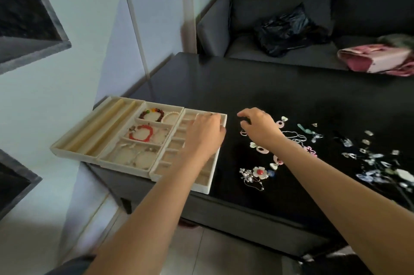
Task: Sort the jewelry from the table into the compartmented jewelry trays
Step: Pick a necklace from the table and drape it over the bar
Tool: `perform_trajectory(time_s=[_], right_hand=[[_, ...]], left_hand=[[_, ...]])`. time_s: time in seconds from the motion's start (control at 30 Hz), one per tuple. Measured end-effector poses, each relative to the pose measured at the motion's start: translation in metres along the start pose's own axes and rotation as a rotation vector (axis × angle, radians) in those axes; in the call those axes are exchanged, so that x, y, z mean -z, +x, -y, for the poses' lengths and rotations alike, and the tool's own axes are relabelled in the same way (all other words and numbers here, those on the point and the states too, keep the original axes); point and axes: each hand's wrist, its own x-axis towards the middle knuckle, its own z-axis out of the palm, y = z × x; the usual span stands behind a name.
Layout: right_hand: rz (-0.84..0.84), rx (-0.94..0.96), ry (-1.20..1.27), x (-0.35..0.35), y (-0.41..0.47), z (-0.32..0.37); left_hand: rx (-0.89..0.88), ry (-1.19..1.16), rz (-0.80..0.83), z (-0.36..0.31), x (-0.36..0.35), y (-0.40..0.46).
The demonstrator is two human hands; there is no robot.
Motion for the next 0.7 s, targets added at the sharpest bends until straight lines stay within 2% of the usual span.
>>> perform_trajectory(time_s=[0.1,0.2,0.4,0.7], right_hand=[[0.029,-0.107,-0.010,0.020,-0.008,-0.041],[0.083,-0.166,-0.039,0.030,-0.014,-0.075],[0.142,-0.182,-0.078,0.036,-0.021,-0.115],[-0.032,-0.237,-0.075,0.029,-0.014,-0.135]], left_hand=[[-0.077,-0.036,0.067,-0.038,-0.019,0.017],[-0.211,-0.013,0.216,-0.068,-0.040,0.032],[-0.408,0.232,0.424,-0.091,-0.082,0.055],[-0.452,0.386,0.150,-0.103,-0.090,0.071]])
